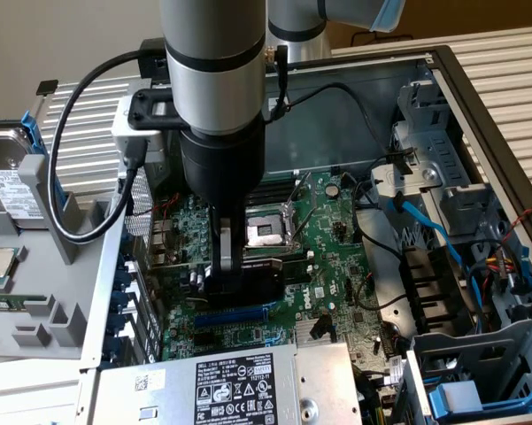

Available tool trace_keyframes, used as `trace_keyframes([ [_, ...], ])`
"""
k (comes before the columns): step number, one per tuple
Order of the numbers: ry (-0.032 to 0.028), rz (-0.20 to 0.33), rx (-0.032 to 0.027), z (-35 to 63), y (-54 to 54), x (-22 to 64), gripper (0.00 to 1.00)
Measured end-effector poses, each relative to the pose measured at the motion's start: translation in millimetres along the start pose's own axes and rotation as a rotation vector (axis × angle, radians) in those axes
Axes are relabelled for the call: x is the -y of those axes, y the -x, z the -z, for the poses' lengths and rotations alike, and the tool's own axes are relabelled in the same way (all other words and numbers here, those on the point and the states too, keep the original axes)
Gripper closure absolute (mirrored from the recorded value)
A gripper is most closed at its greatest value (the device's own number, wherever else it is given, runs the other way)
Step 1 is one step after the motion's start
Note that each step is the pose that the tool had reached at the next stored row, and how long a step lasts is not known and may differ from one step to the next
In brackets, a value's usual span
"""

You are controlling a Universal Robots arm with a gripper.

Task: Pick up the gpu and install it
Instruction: 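Insert the gpu into the slot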

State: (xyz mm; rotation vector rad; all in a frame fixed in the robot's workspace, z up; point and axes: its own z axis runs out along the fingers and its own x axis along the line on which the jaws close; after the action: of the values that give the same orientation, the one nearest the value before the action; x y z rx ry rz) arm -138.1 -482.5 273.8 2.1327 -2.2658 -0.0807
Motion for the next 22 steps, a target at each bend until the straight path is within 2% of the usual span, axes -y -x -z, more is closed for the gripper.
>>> trace_keyframes([
  [3,0.0043,0.000,-0.0002,-0.5,-0.5,0.1,0.73],
  [22,0.0045,0.000,-0.0003,-1.1,-1.6,1.0,0.73],
])
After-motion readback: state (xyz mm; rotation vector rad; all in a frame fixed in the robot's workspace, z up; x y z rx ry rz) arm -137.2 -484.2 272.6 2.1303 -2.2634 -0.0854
